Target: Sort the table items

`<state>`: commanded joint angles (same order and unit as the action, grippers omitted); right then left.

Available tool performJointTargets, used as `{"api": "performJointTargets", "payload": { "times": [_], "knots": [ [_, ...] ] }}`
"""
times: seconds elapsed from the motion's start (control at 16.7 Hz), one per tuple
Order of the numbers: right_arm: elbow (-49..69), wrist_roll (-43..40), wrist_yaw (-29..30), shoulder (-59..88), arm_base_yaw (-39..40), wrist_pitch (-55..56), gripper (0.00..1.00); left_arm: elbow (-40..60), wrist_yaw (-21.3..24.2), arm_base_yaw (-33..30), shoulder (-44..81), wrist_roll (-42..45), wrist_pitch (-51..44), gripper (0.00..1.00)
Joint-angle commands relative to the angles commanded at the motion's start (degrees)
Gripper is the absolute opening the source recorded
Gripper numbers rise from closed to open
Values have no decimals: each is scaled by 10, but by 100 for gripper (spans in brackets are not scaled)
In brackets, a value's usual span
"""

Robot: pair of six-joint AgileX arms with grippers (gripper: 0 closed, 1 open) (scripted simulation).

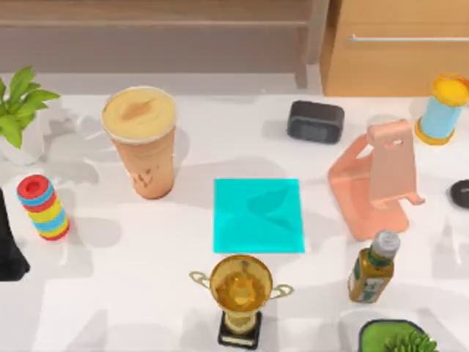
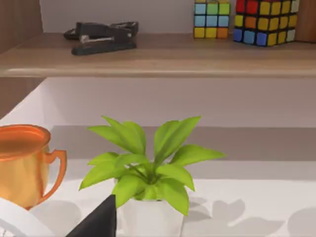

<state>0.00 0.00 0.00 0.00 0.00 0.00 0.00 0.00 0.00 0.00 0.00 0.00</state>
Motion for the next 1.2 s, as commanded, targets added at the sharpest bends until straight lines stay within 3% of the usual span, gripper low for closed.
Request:
{"api": "performJointTargets", "payload": {
  "times": [0.24, 0.48, 1.2],
  "knots": [
    [13, -17, 3, 15, 0, -8, 100, 0, 0, 0, 0, 0, 0, 100],
    [95, -109, 18, 108, -7, -64, 100, 0, 0, 0, 0, 0, 0, 100],
    [566, -588, 54, 708, -36, -412, 100, 0, 0, 0, 0, 0, 0, 100]
  ]
}}
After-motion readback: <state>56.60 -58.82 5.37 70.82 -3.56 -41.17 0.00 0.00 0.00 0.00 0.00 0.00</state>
